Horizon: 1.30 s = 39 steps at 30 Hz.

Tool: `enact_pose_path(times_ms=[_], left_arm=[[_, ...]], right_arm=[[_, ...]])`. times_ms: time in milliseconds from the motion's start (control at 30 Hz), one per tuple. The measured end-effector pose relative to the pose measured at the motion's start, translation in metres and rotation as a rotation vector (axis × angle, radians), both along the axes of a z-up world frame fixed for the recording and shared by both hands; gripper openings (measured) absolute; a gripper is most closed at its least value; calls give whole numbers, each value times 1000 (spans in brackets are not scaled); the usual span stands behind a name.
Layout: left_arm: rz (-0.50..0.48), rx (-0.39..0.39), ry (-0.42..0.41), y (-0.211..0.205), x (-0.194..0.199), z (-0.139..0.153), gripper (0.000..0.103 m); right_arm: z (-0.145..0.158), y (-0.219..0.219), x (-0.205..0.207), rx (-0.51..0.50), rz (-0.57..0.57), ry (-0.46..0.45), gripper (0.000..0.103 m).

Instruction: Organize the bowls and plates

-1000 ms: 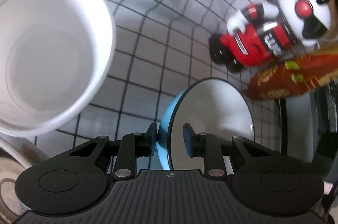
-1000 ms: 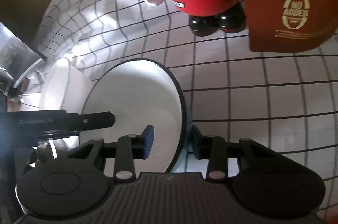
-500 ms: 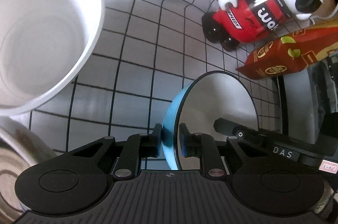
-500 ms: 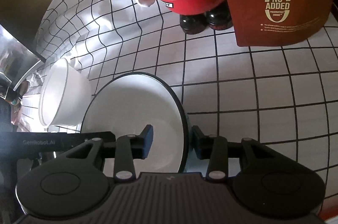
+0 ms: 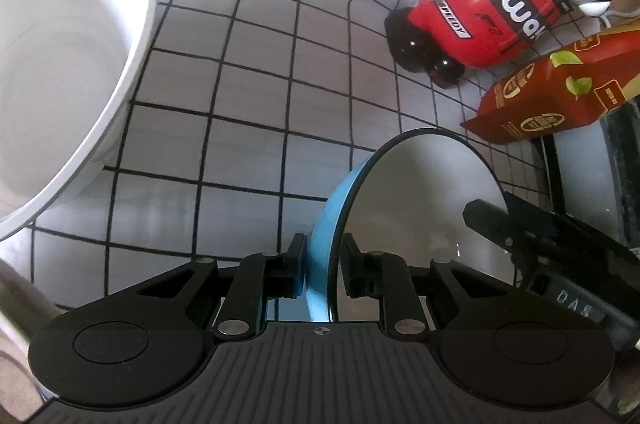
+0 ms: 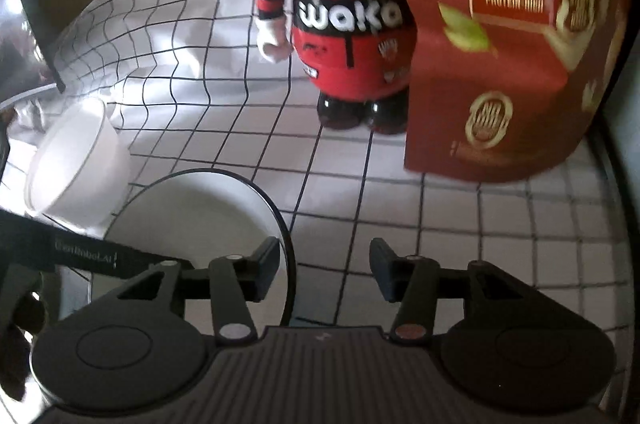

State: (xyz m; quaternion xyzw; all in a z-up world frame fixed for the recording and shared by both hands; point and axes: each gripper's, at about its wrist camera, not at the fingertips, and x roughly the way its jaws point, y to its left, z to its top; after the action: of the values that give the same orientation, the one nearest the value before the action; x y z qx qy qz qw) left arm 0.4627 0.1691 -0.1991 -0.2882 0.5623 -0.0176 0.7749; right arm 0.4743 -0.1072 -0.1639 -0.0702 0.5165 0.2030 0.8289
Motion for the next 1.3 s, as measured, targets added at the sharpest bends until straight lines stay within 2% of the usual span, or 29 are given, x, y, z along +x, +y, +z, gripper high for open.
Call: enact_pose_path(times_ms=[100, 167, 233, 300, 367, 433, 533, 700, 833, 1000, 1167, 1300], left_arm=[[-5, -27, 1, 4, 1, -2, 20], [-7, -51, 8, 8, 2, -3, 20], [6, -86, 18, 13, 3, -7, 18], [22, -135, 27, 19, 4, -12, 17], [31, -175, 39, 24, 4, -15, 20], [29, -195, 44, 26, 5, -17, 20], [1, -154, 30, 19, 6, -13, 17], [-73, -54, -40, 6, 2, -5, 18], [-99, -29, -82, 3, -1, -4, 18], [-79, -65, -50, 8, 1, -7, 17], [-98, -31, -41, 0, 4, -7, 19], [-96, -10, 26, -3, 11, 0, 19]], right_arm=[[2, -1, -12, -3, -41, -66, 58], [-4, -4, -11, 19, -81, 3, 58], [-15, -9, -5, 77, -124, 119, 57], [-23, -11, -5, 116, -155, 184, 44], [-28, -11, -3, 133, -158, 217, 38], [-32, -10, -1, 146, -160, 236, 38], [-34, -5, -2, 173, -144, 263, 37], [-35, -2, -3, 182, -133, 272, 38], [-34, -6, -4, 197, -141, 293, 38], [-35, -8, -6, 206, -148, 314, 38], [-36, -9, -4, 214, -156, 331, 39], [-35, -11, 7, 235, -189, 375, 39]])
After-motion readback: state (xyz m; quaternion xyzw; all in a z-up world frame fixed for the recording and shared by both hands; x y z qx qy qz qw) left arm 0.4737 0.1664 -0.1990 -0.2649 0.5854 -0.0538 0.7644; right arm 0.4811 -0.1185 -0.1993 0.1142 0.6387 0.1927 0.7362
